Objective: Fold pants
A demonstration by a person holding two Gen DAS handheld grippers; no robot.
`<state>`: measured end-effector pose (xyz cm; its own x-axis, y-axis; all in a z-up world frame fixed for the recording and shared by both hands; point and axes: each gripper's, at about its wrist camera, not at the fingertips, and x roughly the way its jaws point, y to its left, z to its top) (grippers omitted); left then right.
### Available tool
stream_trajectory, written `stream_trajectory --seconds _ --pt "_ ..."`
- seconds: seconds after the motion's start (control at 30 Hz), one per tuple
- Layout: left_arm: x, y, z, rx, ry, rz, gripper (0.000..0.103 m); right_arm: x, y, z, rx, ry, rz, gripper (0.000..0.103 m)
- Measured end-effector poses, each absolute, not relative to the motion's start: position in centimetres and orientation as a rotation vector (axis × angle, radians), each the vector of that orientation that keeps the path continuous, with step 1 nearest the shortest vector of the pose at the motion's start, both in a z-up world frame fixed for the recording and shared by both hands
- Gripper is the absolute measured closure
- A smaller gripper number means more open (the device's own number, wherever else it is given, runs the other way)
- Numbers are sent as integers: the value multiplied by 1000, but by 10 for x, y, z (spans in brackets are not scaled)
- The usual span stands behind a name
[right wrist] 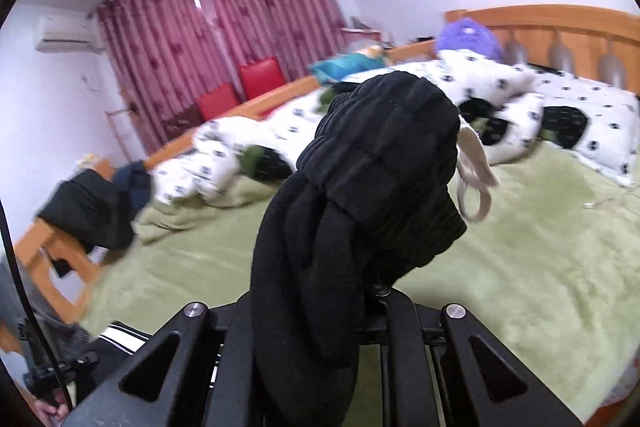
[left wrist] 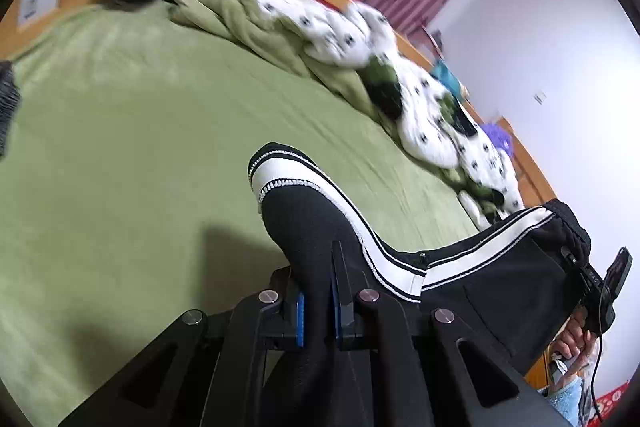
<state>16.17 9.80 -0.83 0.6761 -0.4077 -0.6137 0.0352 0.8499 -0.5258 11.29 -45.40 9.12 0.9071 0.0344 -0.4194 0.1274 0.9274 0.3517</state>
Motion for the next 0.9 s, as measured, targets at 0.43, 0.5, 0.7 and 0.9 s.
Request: stream_trajectory --seconds 0.43,0.5,0.7,0.9 --pt "174 221 -119 -436 962 -12 92 179 -413 -83 387 785 -189 90" --pt "172 235 -132 -507 964 -39 87 174 -422 -98 411 795 -195 88" --pt "171 257 -144 -557 997 3 49 164 -405 -103 247 897 -206 79" --pt "154 253 -137 -445 983 6 46 144 -395 -106 228 951 -274 64"
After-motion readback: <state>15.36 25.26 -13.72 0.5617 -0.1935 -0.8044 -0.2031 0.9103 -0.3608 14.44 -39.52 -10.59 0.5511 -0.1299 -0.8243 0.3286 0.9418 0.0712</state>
